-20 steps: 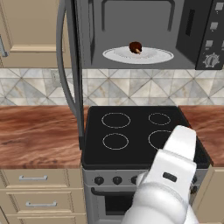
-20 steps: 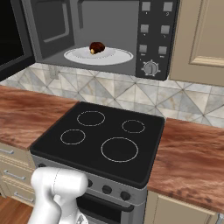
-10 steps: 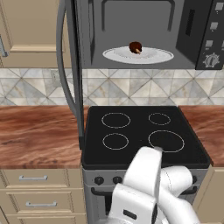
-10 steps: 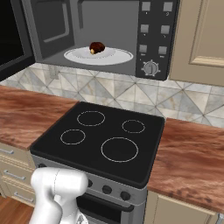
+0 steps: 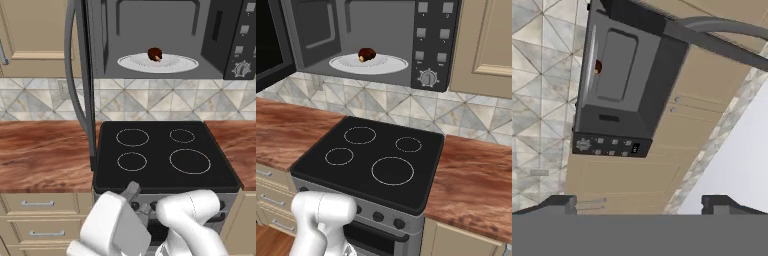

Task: Transport the steak from the fridge to the microwave and turn on the microwave.

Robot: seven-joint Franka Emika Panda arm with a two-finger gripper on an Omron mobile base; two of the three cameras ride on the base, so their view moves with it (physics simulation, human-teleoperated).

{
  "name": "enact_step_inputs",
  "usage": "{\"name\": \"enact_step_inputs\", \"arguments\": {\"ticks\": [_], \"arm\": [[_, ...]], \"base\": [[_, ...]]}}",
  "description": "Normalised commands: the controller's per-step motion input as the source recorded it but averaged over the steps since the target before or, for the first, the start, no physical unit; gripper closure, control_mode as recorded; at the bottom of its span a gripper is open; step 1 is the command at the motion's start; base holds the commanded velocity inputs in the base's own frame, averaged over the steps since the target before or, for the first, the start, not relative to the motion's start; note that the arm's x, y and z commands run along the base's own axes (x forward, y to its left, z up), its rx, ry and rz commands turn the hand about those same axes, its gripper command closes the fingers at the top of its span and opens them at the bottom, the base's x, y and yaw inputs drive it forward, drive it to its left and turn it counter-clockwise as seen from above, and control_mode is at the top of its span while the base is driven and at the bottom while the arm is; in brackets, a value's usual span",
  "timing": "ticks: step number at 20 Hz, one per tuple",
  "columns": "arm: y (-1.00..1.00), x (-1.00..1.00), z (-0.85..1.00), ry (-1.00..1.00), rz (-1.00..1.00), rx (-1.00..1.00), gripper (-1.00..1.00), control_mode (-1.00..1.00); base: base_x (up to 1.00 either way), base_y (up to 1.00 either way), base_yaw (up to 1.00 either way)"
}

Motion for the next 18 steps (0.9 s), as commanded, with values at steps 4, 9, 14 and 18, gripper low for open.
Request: {"name": "enact_step_inputs", "arguments": {"ticks": [4,9,14,18], "arm": [[0.42,0.04,-0.19,-0.08,-0.16,-0.02,-1.00,-1.00],[0.42,0.13,-0.15,-0.08,-0.18,-0.03,-1.00,-1.00],[0.46,0.24,-0.08,-0.04,-0.18,-0.05,-1.00,-1.00],[0.38,0.37,-0.08,0.00,-0.15,-0.03,-1.00,-1.00]], "base": [[0.00,0.00,0.00],[0.00,0.00,0.00],[0.00,0.00,0.00],[0.00,0.00,0.00]]}}
